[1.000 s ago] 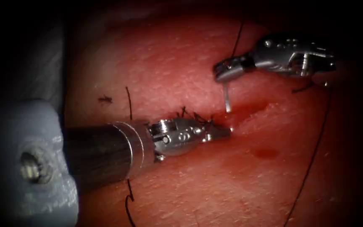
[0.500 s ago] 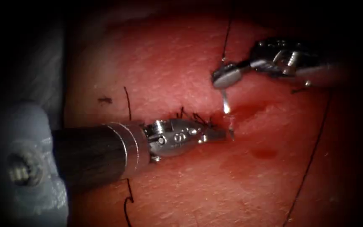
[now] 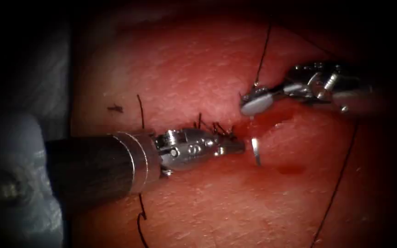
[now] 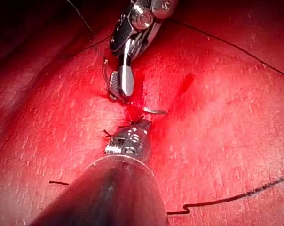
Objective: Wound Closure
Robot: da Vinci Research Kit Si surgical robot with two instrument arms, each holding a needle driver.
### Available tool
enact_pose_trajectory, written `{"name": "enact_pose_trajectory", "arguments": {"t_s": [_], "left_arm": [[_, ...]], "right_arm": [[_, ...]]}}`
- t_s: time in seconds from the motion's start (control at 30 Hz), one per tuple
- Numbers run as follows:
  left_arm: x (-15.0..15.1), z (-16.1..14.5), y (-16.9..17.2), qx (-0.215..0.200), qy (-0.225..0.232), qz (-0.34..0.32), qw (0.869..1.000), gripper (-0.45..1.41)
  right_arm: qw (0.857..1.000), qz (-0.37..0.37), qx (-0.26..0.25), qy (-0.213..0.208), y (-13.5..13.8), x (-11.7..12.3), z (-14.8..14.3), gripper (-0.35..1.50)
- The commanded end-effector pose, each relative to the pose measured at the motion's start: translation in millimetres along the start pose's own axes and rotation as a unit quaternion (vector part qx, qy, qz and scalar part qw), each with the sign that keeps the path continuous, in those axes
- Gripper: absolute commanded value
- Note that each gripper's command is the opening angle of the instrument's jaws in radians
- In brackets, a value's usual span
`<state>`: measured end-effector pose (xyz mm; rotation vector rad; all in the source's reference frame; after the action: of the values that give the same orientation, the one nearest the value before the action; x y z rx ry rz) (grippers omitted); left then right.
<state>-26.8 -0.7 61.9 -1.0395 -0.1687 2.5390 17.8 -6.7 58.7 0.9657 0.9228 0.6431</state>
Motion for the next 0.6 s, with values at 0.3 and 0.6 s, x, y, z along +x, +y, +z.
{"name": "enact_pose_trajectory", "arguments": {"t_s": [0.3, 0.6], "left_arm": [[0.0, 0.7, 0.4, -0.001, 0.000, 0.001, 1.000, -0.25], [0.1, 0.7, 0.4, 0.000, 0.000, 0.004, 1.000, -0.26]], "right_arm": [[0.998, -0.060, -0.022, 0.025, 1.2, 0.6, 2.4, 1.03], [0.996, -0.074, -0.036, 0.030, 0.8, 0.9, 2.4, 0.91]]}}
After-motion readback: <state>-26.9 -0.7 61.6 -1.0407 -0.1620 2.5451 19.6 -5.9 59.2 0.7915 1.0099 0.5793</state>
